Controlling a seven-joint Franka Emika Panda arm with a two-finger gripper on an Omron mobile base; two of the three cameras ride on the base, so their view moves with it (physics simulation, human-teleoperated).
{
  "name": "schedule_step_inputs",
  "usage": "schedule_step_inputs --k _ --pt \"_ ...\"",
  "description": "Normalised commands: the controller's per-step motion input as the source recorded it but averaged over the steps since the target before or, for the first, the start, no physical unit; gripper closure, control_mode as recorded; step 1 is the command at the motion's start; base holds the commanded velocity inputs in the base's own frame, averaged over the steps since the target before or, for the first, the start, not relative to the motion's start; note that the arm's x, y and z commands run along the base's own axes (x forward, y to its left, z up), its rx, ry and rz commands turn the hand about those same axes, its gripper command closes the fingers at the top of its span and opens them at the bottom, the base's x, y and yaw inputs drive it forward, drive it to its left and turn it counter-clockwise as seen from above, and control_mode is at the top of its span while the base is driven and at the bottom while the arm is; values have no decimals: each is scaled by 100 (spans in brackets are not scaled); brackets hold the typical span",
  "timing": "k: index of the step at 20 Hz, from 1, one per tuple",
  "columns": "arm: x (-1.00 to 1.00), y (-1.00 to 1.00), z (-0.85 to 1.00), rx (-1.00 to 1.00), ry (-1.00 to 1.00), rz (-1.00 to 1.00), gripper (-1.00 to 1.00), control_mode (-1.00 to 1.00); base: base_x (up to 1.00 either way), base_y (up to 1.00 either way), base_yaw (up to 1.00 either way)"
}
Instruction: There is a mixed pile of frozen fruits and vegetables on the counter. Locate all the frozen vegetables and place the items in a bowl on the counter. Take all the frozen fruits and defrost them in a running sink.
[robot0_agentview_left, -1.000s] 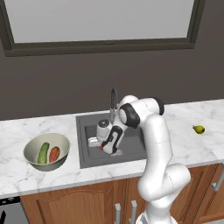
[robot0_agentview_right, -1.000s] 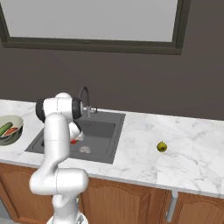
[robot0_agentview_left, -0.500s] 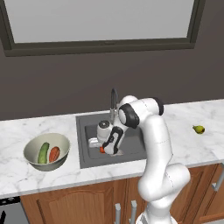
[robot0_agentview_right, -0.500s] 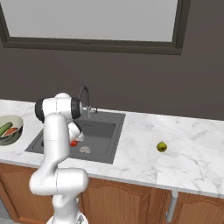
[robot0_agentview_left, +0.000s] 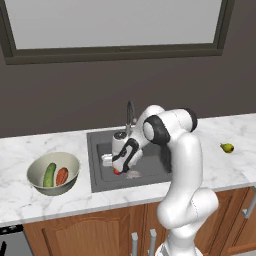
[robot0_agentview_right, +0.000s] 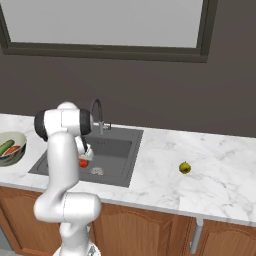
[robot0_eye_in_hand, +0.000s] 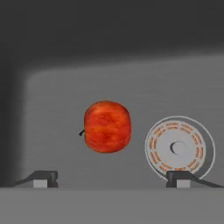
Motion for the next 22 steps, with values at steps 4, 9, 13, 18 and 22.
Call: schedule_step_inputs --k 4,9,13,18,22 --pt "0 -7 87 0 24 -2 -100 -100 0 0 0" --pt "-3 0 93 0 21 0 -100 -100 0 0 0" --pt "-36 3 57 -10 9 4 -100 -100 0 0 0" --pt "-42 -10 53 -7 11 2 -100 -100 0 0 0" --pt "-25 -28 65 0 22 0 -100 -100 0 0 0"
